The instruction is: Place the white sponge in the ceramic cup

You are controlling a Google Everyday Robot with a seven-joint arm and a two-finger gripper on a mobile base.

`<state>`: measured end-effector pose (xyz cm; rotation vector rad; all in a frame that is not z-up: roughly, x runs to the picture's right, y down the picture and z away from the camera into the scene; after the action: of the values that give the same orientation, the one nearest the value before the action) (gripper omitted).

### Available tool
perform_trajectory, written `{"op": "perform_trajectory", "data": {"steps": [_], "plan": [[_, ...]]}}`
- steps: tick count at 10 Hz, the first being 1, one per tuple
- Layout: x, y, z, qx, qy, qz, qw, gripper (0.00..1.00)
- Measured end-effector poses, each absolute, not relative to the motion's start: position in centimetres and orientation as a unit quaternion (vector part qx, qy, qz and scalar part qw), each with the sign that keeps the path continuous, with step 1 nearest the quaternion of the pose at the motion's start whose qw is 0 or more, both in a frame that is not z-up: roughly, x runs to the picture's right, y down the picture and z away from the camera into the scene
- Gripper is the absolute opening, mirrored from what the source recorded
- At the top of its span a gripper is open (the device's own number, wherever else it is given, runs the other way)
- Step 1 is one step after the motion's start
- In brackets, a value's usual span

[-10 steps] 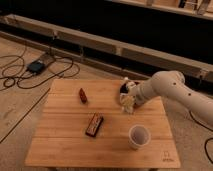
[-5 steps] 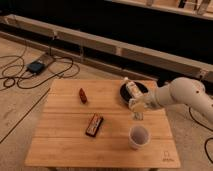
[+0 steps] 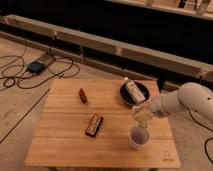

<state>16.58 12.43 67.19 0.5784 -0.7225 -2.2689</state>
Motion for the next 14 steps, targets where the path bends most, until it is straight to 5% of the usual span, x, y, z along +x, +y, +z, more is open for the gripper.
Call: {"op": "perform_trajectory", "data": {"steps": [4, 11, 14], "plan": [[15.5, 15.1, 66.2, 0.247, -0.302, -0.871, 0.298, 0.06], [15.2, 15.5, 67.0, 0.254, -0.314, -0.871, 0.281, 0.75], [15.3, 15.6, 67.3, 0.257, -0.317, -0.868, 0.282, 0.80]]}}
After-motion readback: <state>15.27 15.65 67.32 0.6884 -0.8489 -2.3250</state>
